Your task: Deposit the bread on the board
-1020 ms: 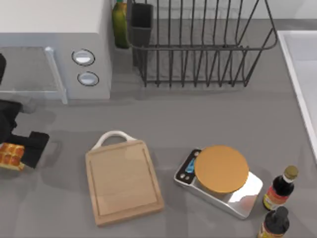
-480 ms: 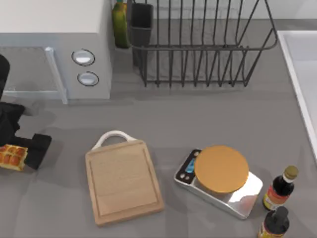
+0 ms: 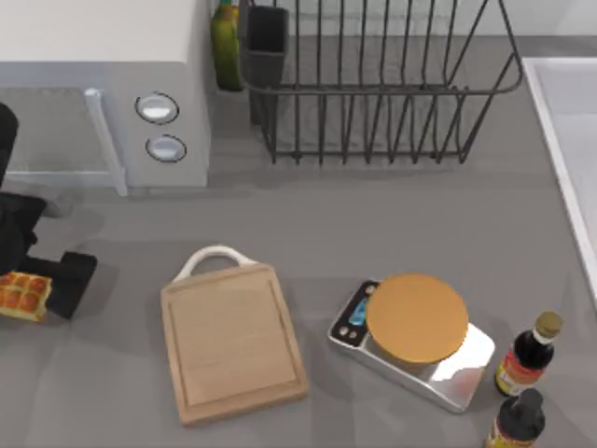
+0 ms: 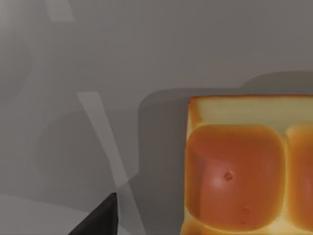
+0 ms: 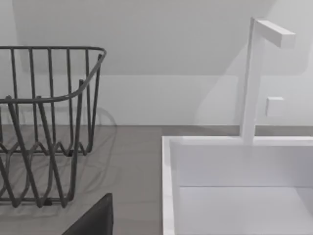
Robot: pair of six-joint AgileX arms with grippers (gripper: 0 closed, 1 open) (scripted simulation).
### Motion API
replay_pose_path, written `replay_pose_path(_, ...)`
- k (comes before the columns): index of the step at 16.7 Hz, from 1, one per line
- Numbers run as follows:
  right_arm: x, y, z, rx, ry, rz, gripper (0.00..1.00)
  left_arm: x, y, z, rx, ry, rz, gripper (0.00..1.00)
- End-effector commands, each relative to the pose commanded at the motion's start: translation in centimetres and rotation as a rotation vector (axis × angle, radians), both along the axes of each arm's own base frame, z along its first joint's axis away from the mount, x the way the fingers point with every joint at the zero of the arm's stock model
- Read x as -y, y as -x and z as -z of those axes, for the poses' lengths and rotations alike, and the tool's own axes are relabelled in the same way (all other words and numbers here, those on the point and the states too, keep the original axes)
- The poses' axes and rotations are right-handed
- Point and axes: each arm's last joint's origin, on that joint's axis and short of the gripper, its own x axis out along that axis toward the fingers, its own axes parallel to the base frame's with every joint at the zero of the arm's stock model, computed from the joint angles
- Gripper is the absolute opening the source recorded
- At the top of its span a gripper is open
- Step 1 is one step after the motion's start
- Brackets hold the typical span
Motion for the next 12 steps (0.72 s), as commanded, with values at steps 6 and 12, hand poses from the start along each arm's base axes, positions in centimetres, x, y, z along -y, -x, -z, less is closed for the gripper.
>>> replay_pose_path(6, 0.0, 0.0, 0.0, 0.0, 0.0, 0.0, 1.0, 0.0, 0.0, 0.0, 0.0, 0.0, 0.0, 0.0)
replay_pose_path(12, 0.0, 0.0, 0.0, 0.0, 0.0, 0.0, 1.0, 0.0, 0.0, 0.0, 0.0, 0.0, 0.0, 0.0)
